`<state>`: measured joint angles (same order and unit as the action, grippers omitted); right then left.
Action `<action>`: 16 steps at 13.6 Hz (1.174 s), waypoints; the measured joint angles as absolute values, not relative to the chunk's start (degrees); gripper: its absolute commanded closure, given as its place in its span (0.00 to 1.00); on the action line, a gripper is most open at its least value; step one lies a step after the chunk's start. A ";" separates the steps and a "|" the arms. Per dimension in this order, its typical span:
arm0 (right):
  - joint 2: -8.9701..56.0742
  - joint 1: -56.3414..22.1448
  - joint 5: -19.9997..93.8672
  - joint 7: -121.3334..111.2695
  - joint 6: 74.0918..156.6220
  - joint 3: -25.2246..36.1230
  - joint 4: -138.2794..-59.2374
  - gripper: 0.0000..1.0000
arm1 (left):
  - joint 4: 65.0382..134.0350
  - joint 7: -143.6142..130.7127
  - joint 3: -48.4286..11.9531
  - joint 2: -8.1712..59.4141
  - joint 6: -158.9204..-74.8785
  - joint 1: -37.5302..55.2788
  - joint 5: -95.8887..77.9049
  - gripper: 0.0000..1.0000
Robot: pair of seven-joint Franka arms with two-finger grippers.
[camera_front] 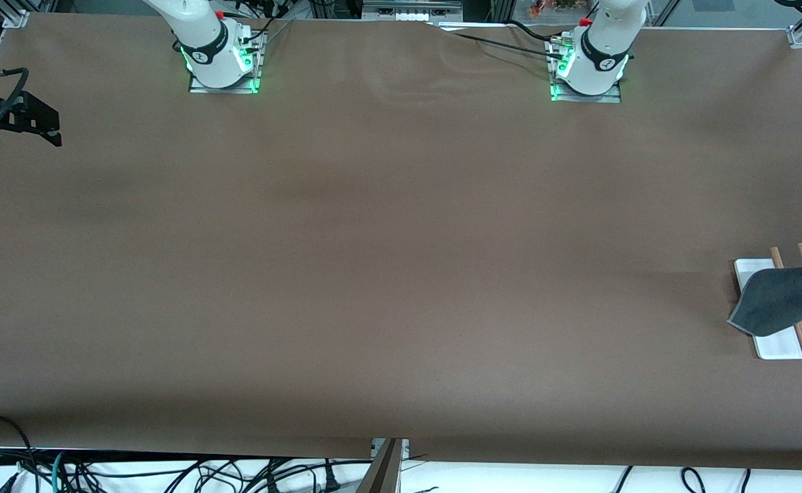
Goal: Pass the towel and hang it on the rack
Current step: 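Lower the towel over the wooden rods with the left gripper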
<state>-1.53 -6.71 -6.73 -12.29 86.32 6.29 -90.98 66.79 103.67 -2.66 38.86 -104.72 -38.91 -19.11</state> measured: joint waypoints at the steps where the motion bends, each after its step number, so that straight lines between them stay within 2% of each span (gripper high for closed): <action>1: -1.53 -6.72 -6.74 -10.51 86.39 6.03 -91.13 0.00 | 66.75 104.32 -2.43 39.01 -104.99 -39.21 -19.11 1.00; 11: -0.58 -5.30 -4.91 -8.97 85.28 6.35 -91.42 0.00 | 66.68 115.20 -2.24 43.75 -113.70 -44.19 -19.11 1.00; 12: -0.63 -5.27 -4.84 -8.88 84.41 6.35 -91.41 0.00 | 66.65 115.37 -2.24 44.43 -113.83 -44.49 -19.11 0.91; 13: -0.69 -5.28 -4.77 -8.83 84.16 6.30 -91.41 0.00 | 66.63 115.50 -2.24 45.06 -113.91 -44.66 -19.11 0.40; 14: -0.74 -5.29 -4.76 -8.82 84.08 6.22 -91.41 0.00 | 66.63 115.64 -2.24 45.64 -114.26 -44.71 -19.11 0.00; 16: -0.77 -5.32 -4.76 -8.80 84.06 6.04 -91.38 0.00 | 66.62 115.72 -2.27 46.61 -115.46 -44.79 -19.16 0.00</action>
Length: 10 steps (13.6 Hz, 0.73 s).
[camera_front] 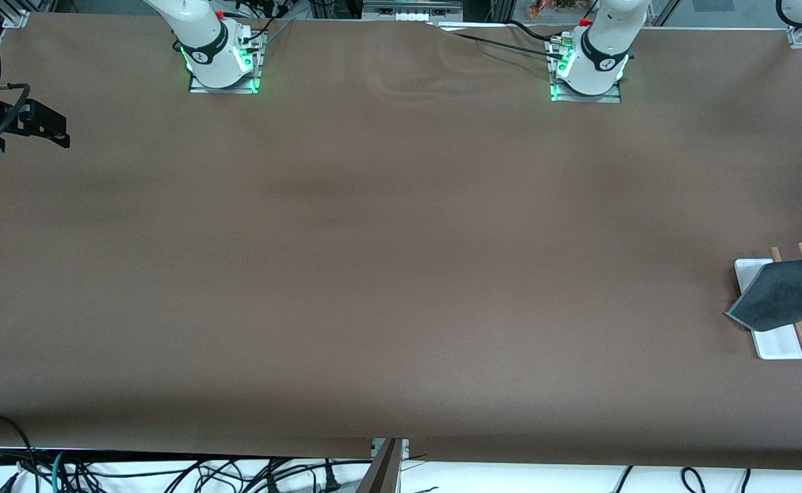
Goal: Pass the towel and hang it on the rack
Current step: 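Lower the towel over the wooden rods with the left gripper, then open the left gripper to release the towel on the rack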
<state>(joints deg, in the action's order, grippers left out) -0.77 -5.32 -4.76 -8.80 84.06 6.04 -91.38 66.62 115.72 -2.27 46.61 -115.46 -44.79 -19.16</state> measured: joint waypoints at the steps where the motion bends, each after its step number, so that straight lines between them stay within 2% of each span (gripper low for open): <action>1: -0.78 -5.36 -4.76 -8.80 84.06 6.01 -91.34 0.00 | 66.62 115.71 -2.27 46.99 -115.71 -44.99 -19.50 0.00; 10: 1.03 -5.40 -4.73 -8.83 84.16 6.02 -89.16 0.00 | 64.69 115.26 -3.42 47.39 -115.75 -45.82 -22.83 0.00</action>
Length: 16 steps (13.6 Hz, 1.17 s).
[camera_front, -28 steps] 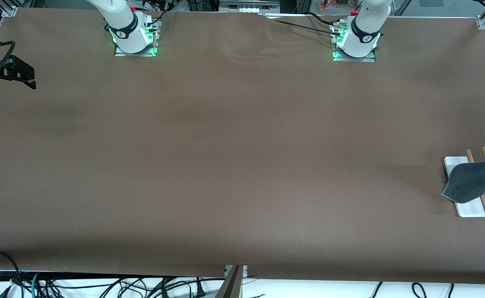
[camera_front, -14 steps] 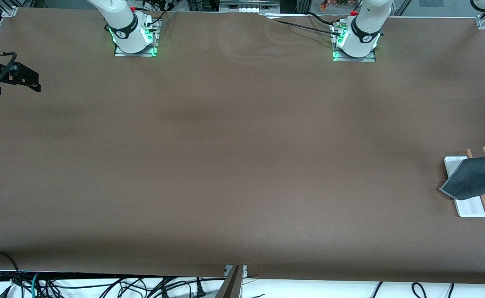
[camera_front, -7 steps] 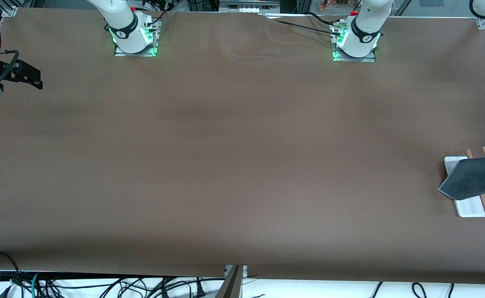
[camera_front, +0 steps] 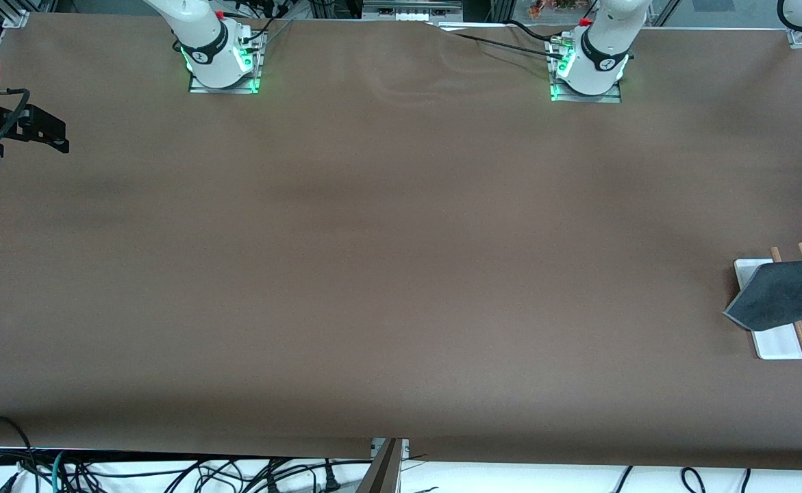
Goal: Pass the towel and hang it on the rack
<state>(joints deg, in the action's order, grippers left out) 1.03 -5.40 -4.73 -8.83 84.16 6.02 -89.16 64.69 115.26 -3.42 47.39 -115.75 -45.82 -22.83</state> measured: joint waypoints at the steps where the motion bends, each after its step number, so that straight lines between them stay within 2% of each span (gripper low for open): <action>1: 1.20 -5.45 -4.73 -8.84 84.16 5.99 -89.07 0.00 | 64.31 114.60 -3.63 47.01 -115.72 -45.57 -22.83 0.00; 5: 1.59 -5.52 -4.72 -8.84 84.17 5.84 -88.99 0.00 | 63.27 109.96 -3.72 43.63 -115.69 -41.63 -21.70 0.00; 10: 1.83 -5.53 -4.72 -8.85 84.17 5.80 -88.75 0.00 | 60.75 99.74 -3.74 39.65 -115.66 -32.00 -13.57 0.00; 16: 1.84 -5.54 -4.68 -8.85 84.17 5.79 -88.57 0.00 | 61.32 85.12 -3.36 34.83 -110.63 -22.05 -6.30 0.00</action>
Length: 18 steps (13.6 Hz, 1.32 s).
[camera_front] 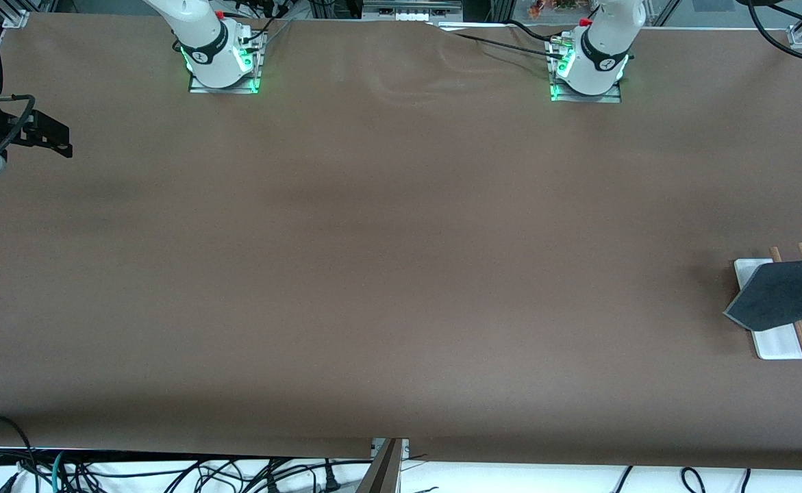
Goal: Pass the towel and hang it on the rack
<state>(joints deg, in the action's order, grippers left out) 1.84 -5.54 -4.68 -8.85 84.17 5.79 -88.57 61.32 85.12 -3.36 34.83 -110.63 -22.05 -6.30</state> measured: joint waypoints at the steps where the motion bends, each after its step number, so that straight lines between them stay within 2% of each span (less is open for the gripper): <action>1: 1.85 -5.54 -4.68 -8.85 84.17 5.78 -88.56 0.00 | 63.04 80.55 -3.31 32.75 -110.17 -20.50 -4.55 0.00; 7: 1.92 -5.54 -4.67 -8.85 84.17 5.79 -88.54 0.00 | 80.73 54.33 -3.14 15.72 -109.03 -13.33 2.18 0.00; 13: 1.96 -5.53 -4.67 -8.85 84.16 5.80 -88.53 0.00 | 95.94 27.50 -1.47 2.62 -106.89 -6.34 2.19 0.00; 15: 1.97 -5.52 -4.67 -8.85 84.16 5.80 -88.53 0.00 | 99.45 19.69 -1.44 -0.54 -105.26 -4.63 2.18 0.00; 18: 1.98 -5.51 -4.67 -8.85 84.16 5.81 -88.53 0.00 | 100.99 10.00 -1.23 -1.95 -100.63 -3.82 1.56 0.00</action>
